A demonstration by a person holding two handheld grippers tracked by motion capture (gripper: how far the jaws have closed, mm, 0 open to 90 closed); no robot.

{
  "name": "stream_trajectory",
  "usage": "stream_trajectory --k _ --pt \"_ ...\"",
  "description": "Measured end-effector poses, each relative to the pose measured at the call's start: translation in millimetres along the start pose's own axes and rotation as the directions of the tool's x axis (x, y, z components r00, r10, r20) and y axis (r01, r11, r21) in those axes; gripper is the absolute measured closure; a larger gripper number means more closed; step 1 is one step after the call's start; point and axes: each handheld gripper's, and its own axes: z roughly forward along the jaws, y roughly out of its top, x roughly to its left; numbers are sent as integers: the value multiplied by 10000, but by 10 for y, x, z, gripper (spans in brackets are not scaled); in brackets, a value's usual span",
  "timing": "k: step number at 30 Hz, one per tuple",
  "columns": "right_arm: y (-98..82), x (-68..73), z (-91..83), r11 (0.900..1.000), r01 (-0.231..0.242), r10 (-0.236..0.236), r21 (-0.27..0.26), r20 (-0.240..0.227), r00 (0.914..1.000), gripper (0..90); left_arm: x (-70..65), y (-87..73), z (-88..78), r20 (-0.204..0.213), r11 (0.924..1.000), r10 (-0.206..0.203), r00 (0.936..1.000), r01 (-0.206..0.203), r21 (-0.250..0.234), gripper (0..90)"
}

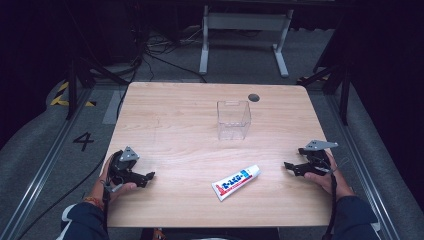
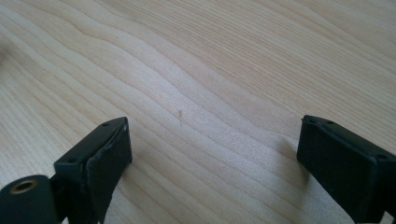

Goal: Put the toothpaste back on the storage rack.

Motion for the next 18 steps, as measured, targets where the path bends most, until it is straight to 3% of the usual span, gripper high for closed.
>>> stream_trajectory --k 5,10,14,18 --pt "4 2 -12 9998 105 -104 139 -95 9999 104 -2 -1 -2 -51 10000 0 10000 0 -5 2" --pt "41 13 -53 9967 307 -286 754 -290 9992 122 -2 -1 2 15 10000 -45 10000 45 -17 3" --pt "73 35 -90 9915 748 -689 1067 -580 9959 208 -3 -1 1 17 10000 -53 10000 53 -1 3" --pt "95 68 -110 9862 1083 -968 1256 -942 9908 221 -2 -1 2 12 10000 -39 10000 40 -15 3"
